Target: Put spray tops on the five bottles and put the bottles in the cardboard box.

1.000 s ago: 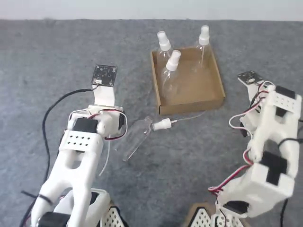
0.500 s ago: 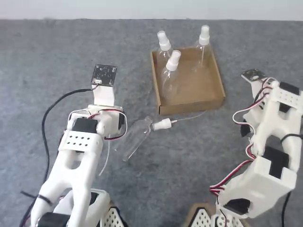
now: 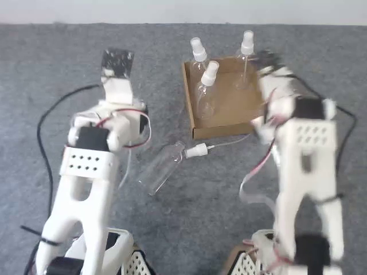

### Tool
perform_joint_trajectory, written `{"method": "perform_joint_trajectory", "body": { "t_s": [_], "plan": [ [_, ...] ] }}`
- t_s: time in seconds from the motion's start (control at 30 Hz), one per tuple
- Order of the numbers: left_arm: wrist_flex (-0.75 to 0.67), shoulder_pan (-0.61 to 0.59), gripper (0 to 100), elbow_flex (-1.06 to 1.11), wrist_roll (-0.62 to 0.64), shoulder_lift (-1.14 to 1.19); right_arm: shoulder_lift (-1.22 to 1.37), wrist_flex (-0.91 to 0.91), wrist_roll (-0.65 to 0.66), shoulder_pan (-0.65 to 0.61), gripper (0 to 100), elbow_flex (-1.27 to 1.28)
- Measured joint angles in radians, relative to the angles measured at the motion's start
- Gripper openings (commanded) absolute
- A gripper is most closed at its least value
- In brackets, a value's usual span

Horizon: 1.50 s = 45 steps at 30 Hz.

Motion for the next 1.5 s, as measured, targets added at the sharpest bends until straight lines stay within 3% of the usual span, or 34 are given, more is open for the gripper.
{"method": "perform_joint_trajectory", "body": {
  "t_s": [0.3, 0.47, 0.73, 0.97, 1.17, 1.5],
  "plan": [
    [0.245, 0.002, 1, -0.450, 0.000, -0.127, -0.399, -0.226, -0.207, -0.420, 0.6, 0.336],
    [0.250, -0.003, 1, -0.505, 0.015, -0.247, -0.422, -0.385, -0.212, -0.629, 0.6, 0.482],
    [0.135, -0.003, 1, -0.508, 0.224, -0.351, -0.430, -0.517, -0.212, -0.806, 0.6, 0.575],
    [0.064, -0.003, 1, -0.465, 0.307, -0.358, -0.446, -0.632, -0.229, -0.865, 0.6, 0.641],
    [-0.061, 0.002, 1, -0.324, 0.330, -0.348, -0.578, -0.848, -0.361, -0.873, 0.6, 0.813],
    [-0.215, 0.000, 1, -0.163, 0.376, -0.348, -0.733, -0.879, -0.373, -0.873, 0.6, 0.911]
  ]
}}
